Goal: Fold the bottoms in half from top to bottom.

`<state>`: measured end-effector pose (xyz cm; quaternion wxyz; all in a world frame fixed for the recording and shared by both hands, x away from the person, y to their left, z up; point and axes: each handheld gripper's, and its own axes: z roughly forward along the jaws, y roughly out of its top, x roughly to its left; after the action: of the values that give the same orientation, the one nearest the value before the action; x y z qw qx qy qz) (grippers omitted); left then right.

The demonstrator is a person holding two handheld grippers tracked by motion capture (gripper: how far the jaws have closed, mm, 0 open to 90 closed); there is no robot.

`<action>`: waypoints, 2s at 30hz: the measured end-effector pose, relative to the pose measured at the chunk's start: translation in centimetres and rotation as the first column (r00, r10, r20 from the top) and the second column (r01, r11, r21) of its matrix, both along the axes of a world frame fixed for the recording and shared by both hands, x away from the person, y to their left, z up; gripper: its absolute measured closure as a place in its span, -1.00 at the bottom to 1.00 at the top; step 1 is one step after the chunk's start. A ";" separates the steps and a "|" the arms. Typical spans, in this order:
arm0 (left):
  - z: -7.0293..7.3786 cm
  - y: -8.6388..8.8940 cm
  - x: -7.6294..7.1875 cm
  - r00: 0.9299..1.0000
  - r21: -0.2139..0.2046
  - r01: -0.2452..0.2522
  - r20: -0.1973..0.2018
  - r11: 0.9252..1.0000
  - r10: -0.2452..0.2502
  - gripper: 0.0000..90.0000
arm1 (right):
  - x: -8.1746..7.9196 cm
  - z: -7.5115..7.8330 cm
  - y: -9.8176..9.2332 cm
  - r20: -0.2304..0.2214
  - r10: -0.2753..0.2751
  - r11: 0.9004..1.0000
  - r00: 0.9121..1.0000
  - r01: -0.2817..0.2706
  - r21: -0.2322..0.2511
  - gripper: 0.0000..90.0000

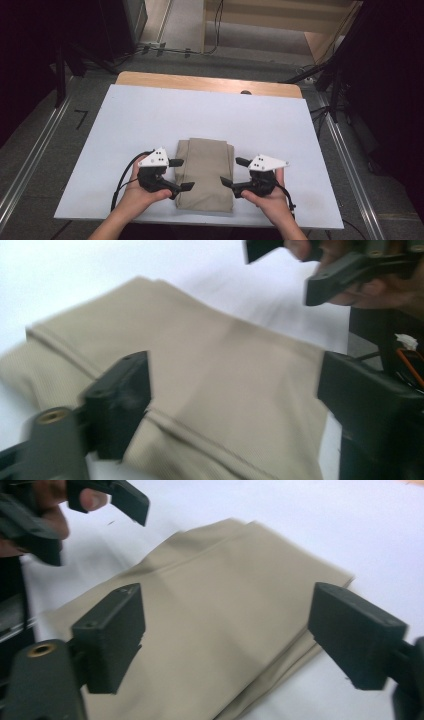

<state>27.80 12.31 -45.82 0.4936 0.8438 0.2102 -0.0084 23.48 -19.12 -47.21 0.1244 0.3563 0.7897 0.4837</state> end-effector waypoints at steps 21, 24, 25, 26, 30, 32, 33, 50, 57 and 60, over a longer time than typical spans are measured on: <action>-4.0 -0.3 11.3 0.972 0.097 -0.192 -0.121 0.977 0.203 -0.67 | 10.4 -3.5 0.7 -0.132 -0.108 0.987 0.985 0.091 -0.130 -0.70; -4.3 -0.4 11.6 0.970 0.112 -0.193 -0.127 0.975 0.207 -0.59 | 11.0 -4.0 0.5 -0.150 -0.134 0.984 0.980 0.114 -0.135 -0.61; -4.5 -0.4 11.6 0.971 0.116 -0.185 -0.131 0.976 0.200 -0.56 | 11.1 -4.1 0.4 -0.155 -0.138 0.984 0.978 0.117 -0.137 -0.58; -4.6 -0.4 11.6 0.971 0.120 -0.178 -0.137 0.977 0.194 -0.54 | 11.2 -4.2 0.4 -0.157 -0.141 0.983 0.977 0.119 -0.141 -0.54; -4.7 -0.6 11.5 0.975 0.129 -0.160 -0.137 0.979 0.177 -0.43 | 11.5 -4.6 0.4 -0.169 -0.134 0.983 0.977 0.109 -0.150 -0.48; -4.9 -0.9 11.3 0.975 0.162 -0.156 -0.134 0.974 0.179 -0.41 | 11.6 -4.7 0.5 -0.173 -0.126 0.984 0.977 0.101 -0.144 -0.35; -4.9 -1.0 11.2 0.975 0.170 -0.161 -0.122 0.972 0.183 -0.41 | 11.5 -4.7 0.5 -0.168 -0.119 0.984 0.979 0.093 -0.154 -0.31; -5.1 -0.7 10.4 0.968 0.170 -0.195 -0.126 0.966 0.217 0.33 | 10.5 -4.9 0.5 -0.231 -0.052 0.997 0.972 0.036 -0.072 0.57; -5.1 -0.9 10.0 0.976 0.173 -0.165 -0.113 0.971 0.186 0.76 | 10.1 -4.8 0.7 -0.220 -0.058 0.996 0.974 0.042 -0.076 0.74; -4.8 -1.1 9.7 0.980 0.169 -0.167 -0.077 0.971 0.182 0.83 | 9.8 -4.3 1.3 -0.182 -0.082 0.992 0.980 0.063 -0.113 0.77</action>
<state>37.49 11.21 -50.59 0.4123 0.8580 0.3061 0.0134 33.27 -17.81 -51.47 0.0862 0.4215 0.8089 0.4006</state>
